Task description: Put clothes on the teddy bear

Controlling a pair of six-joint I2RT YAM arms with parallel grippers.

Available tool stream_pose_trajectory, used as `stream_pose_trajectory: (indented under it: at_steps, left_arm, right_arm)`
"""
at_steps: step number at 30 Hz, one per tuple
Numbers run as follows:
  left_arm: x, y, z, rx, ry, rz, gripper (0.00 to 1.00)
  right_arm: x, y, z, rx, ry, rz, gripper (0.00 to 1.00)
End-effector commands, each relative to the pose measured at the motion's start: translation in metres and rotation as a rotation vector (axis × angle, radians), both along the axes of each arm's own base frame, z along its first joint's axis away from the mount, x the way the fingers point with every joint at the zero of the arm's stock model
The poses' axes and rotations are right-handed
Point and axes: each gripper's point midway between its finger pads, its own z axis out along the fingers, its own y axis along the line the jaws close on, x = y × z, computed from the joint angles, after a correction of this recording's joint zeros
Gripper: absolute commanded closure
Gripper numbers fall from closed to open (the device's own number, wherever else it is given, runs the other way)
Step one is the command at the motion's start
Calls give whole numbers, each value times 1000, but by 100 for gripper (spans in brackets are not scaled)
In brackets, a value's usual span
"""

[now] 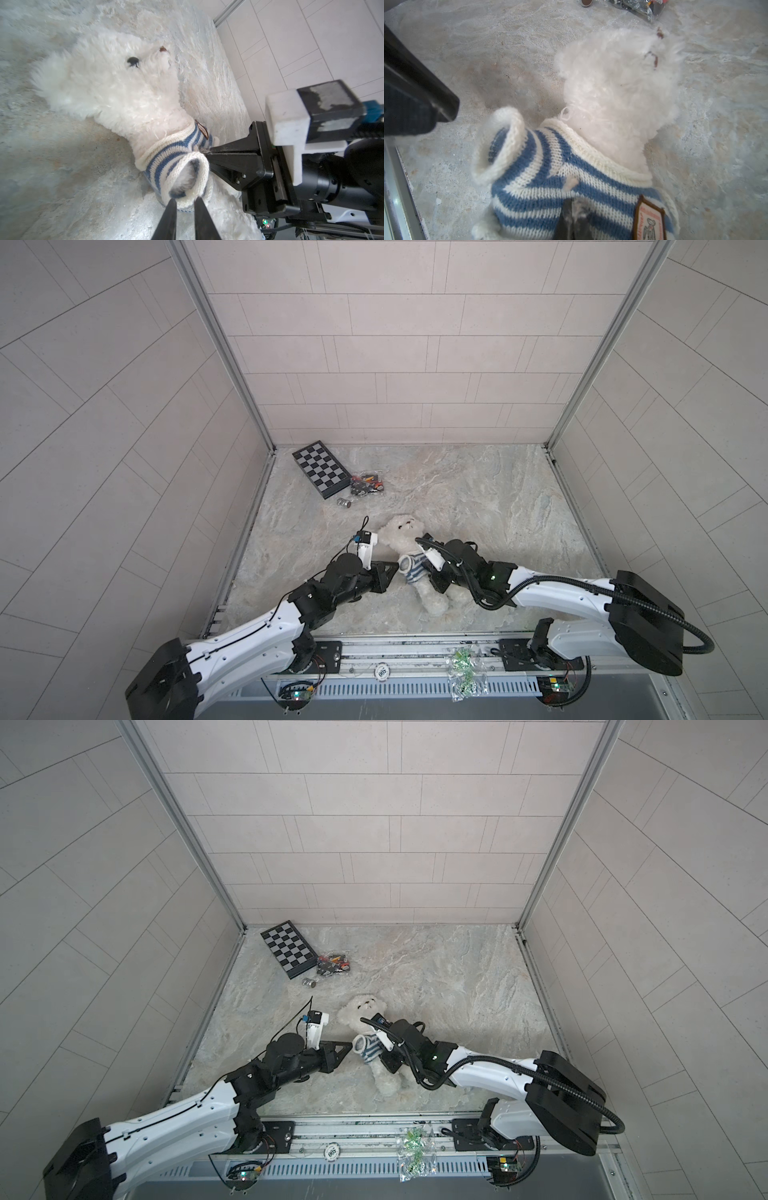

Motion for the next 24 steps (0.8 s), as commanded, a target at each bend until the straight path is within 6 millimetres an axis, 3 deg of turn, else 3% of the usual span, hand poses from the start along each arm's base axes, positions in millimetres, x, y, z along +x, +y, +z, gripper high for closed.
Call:
stream_pose_trajectory:
  at_steps: [1,12,17,24]
  left_arm:
    - [-1,-8,1,9,14,-37,84]
    - [2,-19,-5,66,36,-52,85]
    - [0,-21,-18,120,60,-46,85]
    - [-7,-12,-19,220,24,-18,85]
  right_arm:
    - [-12,-10,-14,-19,49,-7,99]
    - [-21,-5,-13,-10,41,21,100]
    - [-23,-2,-10,-1,27,22,100]
    - [-22,-4,-11,-7,20,13,100]
